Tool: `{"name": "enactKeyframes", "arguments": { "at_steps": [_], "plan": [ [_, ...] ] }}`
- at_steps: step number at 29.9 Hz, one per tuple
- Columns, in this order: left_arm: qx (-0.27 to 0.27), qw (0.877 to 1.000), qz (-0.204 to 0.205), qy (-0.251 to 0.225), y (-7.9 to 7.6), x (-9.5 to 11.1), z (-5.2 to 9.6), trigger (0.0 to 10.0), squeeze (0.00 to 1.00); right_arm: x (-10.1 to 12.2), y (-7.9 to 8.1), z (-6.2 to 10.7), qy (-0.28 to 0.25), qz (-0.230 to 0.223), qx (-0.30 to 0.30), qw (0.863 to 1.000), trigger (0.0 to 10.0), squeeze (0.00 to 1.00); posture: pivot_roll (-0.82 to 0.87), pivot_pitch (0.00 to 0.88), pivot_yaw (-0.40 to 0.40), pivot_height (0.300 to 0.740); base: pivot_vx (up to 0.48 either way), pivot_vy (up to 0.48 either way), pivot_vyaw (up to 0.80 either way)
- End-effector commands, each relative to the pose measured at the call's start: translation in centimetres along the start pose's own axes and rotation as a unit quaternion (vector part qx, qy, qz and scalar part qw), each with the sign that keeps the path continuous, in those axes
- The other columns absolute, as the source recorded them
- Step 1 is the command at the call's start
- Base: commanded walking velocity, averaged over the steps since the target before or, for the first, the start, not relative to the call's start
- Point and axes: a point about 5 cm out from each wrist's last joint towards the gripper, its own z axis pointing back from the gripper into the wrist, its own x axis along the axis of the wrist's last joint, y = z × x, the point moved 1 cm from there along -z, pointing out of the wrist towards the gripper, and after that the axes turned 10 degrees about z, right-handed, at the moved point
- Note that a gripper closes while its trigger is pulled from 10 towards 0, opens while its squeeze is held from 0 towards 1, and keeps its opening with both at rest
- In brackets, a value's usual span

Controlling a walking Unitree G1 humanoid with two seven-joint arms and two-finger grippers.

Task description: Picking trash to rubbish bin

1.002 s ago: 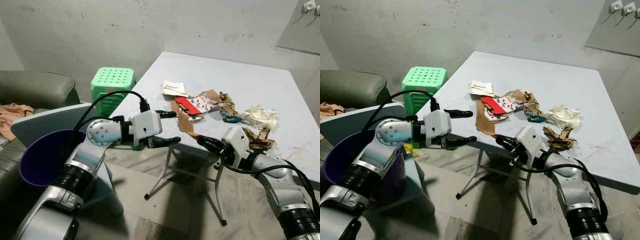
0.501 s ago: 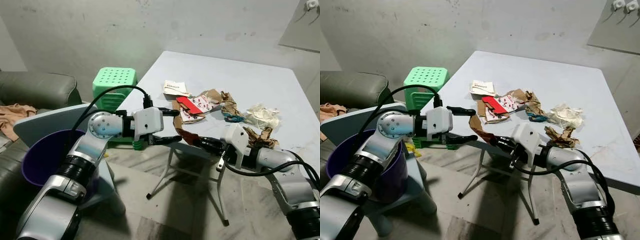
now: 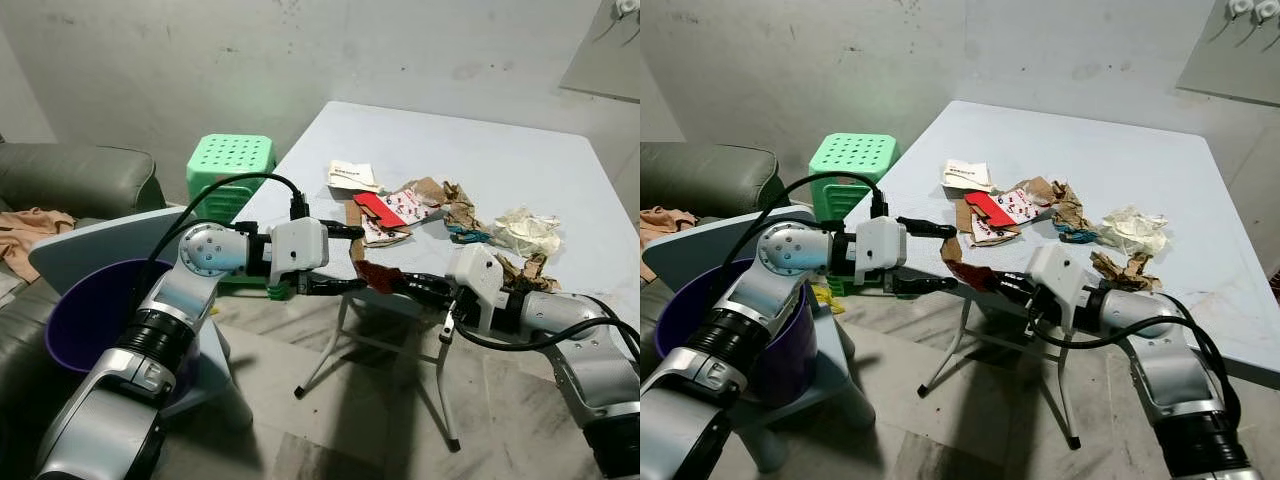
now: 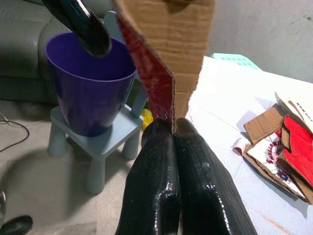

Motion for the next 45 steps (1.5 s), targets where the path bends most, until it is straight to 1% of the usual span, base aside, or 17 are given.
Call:
{"name": "enactKeyframes", "arguments": {
  "at_steps": [1, 6, 9, 41, 45],
  "plan": [
    [-0.017, 1.000, 0.014, 0.005, -0.45, -0.35, -0.01, 0.0, 0.00, 1.32, -0.60, 0.00, -0.016, 0.023, 0.002, 1.000, 10.0, 0.00, 0.00, 0.034, 0.003, 0.740, 0.000, 0.000, 0.00],
    [-0.020, 1.000, 0.016, 0.008, -0.51, -0.44, 0.06, 0.0, 0.00, 1.32, -0.76, 0.05, -0.016, 0.024, 0.001, 1.000, 10.0, 0.00, 0.01, 0.033, 0.000, 0.740, 0.000, 0.000, 0.00],
    [-0.031, 0.999, 0.021, 0.010, -0.61, -0.49, 0.18, 0.0, 0.00, 1.29, -0.87, 0.06, -0.014, 0.023, 0.001, 1.000, 10.0, 0.00, 0.01, 0.032, -0.001, 0.740, 0.000, 0.000, 0.00],
    [-0.030, 0.999, 0.022, 0.010, -0.64, -0.52, 0.20, 0.0, 0.00, 1.33, -0.95, 0.05, -0.014, 0.022, 0.001, 1.000, 10.0, 0.00, 0.01, 0.029, -0.002, 0.740, 0.000, 0.000, 0.00],
    [-0.042, 0.999, 0.034, 0.006, -0.96, -0.50, 0.19, 0.0, 0.00, 1.34, -1.30, 0.15, -0.013, -0.003, -0.003, 1.000, 10.0, 0.00, 0.01, 0.039, -0.008, 0.740, 0.000, 0.000, 0.00]
  ]
}}
